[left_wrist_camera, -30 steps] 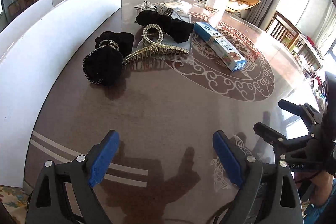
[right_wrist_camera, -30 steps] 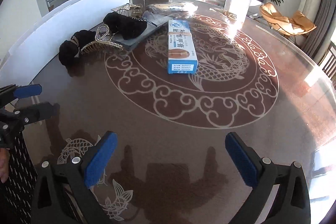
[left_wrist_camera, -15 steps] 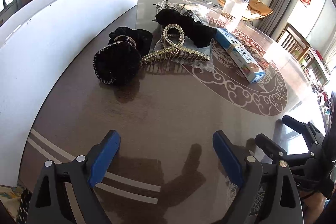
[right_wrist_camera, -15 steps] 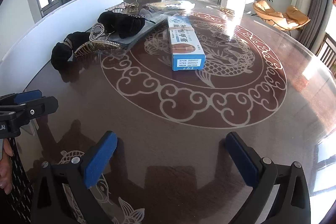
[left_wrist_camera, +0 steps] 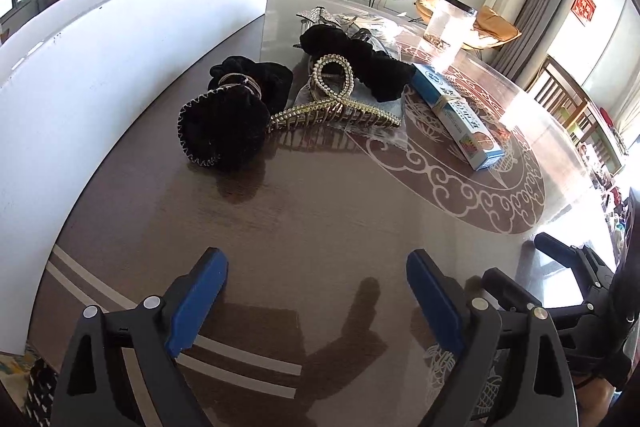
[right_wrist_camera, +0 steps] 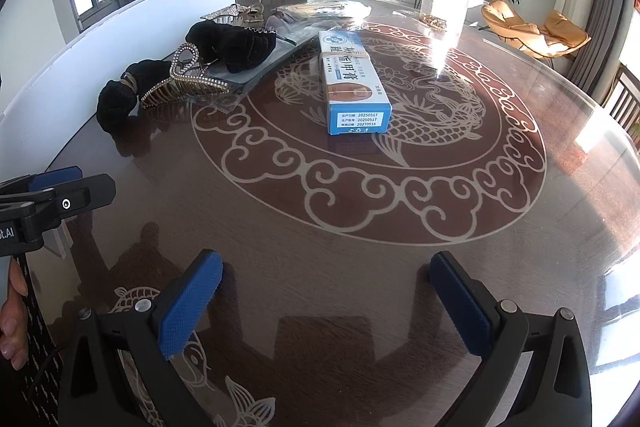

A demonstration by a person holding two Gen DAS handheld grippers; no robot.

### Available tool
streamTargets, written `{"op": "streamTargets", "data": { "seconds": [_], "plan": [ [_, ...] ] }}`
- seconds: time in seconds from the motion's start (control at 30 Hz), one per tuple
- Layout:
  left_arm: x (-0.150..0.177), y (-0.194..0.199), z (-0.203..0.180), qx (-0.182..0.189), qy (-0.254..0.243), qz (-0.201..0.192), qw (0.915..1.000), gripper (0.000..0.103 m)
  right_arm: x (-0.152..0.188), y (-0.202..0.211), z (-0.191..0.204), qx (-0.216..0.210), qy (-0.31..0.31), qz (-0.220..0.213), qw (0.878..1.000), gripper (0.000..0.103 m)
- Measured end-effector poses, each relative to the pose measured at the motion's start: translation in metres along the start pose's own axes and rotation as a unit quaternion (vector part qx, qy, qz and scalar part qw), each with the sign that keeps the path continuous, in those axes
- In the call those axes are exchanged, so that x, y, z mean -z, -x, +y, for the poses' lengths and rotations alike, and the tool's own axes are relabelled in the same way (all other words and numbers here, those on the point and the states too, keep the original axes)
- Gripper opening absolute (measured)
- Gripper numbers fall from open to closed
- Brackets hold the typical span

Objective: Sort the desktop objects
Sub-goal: 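Return both tools to the table over the remaining objects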

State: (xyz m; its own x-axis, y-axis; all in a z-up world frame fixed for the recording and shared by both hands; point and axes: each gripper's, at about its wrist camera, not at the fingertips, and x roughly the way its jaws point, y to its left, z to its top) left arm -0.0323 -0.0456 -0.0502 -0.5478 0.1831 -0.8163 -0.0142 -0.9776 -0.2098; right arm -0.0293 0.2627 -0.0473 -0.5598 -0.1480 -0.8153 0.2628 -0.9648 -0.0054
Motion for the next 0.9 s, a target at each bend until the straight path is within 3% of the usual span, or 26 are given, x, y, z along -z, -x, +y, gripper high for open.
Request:
{"op": "streamTargets", "data": {
  "seconds": [0.73,0.9],
  "plan": [
    [-0.001,0.003,0.007,0.005,0.020,-0.014,0.9997,0.092,-0.005,-0.002,-0.002,-0.008,0.006,0.012,1.000,0.103],
    [-0.001,0.003,0.010,0.010,0.027,-0.016,0.9994,0.092,-0.046,-0.003,-0.025,0.003,-0.014,-0.040,0.999,0.103]
  ]
}}
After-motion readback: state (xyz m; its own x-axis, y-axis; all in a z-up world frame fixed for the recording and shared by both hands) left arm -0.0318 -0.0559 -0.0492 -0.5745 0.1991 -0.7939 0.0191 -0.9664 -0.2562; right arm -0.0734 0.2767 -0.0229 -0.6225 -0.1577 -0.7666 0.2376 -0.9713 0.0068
